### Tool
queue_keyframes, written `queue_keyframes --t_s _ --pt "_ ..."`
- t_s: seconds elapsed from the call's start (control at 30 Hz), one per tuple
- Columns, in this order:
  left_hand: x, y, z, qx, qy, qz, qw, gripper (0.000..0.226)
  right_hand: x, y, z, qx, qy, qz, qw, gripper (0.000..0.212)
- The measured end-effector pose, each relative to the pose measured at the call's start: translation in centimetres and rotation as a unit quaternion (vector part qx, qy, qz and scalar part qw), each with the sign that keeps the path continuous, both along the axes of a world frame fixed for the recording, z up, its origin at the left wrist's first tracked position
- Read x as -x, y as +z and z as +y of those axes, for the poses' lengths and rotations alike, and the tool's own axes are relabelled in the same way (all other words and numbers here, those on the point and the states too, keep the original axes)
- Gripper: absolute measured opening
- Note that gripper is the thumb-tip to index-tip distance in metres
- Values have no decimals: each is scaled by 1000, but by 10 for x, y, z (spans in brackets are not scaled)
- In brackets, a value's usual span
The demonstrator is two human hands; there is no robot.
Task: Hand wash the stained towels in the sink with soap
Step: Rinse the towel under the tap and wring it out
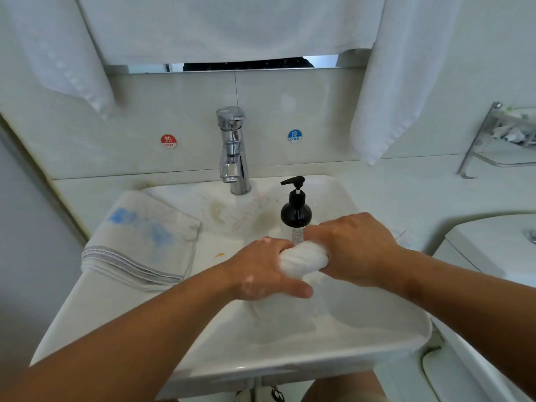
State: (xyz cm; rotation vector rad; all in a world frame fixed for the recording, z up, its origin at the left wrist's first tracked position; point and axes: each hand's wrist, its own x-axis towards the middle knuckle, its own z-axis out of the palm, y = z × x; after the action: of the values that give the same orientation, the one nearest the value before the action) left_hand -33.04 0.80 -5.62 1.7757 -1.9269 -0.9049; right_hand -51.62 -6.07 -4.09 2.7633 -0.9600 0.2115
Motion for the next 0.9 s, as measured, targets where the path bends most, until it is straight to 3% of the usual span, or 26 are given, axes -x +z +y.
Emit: queue_keyframes --t_s 0.1,0.23,0.3,0.43,0.5,0.67,0.77,0.9 --pt "-10 -2 1 48 -11 -56 997 25 1 5 8 -32 8 0 999 33" --pt "-8 -7 0 155 -15 -133 979 25 -6 38 4 -144 -7 76 987 53" --pt "-5 -8 -3 205 -11 -152 967 28 -15 48 -2 -167 -5 114 979 50" --pt "-7 -9 -8 265 6 -193 945 29 -34 37 -6 -323 -40 117 938 37" --pt "-8 -11 -7 241 16 -211 947 25 -37 28 -3 -286 -57 128 948 36" --pt "-1 -18 -10 125 31 -233 964 19 -31 0 9 -43 -21 123 991 22" --pt "6 -23 -9 70 22 -188 980 26 -27 -12 6 -5 5 106 994 20" --pt "10 -28 -4 18 47 -116 992 14 -23 -25 4 24 53 69 996 19"
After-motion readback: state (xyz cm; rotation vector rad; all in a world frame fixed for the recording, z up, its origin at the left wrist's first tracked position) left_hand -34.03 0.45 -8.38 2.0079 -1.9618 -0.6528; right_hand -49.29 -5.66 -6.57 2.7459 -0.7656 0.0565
